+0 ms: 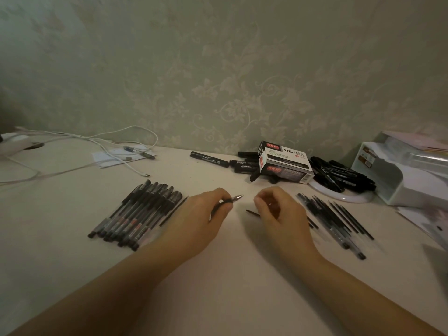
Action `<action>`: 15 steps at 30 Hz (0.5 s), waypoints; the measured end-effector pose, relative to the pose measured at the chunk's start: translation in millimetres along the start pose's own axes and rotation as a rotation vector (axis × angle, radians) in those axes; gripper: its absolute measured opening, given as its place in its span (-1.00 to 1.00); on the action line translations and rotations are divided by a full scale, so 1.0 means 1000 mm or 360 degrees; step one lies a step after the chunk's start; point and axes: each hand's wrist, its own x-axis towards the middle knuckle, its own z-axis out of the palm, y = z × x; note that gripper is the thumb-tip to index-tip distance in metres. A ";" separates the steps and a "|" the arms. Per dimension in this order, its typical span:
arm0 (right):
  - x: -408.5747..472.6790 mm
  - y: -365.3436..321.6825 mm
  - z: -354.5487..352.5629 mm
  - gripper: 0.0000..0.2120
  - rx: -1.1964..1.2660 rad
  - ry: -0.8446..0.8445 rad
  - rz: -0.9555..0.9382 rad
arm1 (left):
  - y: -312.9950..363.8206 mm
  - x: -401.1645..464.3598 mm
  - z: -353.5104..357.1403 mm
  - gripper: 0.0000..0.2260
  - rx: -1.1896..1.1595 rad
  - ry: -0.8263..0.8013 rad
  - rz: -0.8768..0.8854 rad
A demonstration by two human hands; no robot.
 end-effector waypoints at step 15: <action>0.004 0.007 -0.002 -0.92 -0.0239 -0.0115 0.0073 | -0.005 0.000 -0.004 -0.97 0.0083 -0.0138 -0.0019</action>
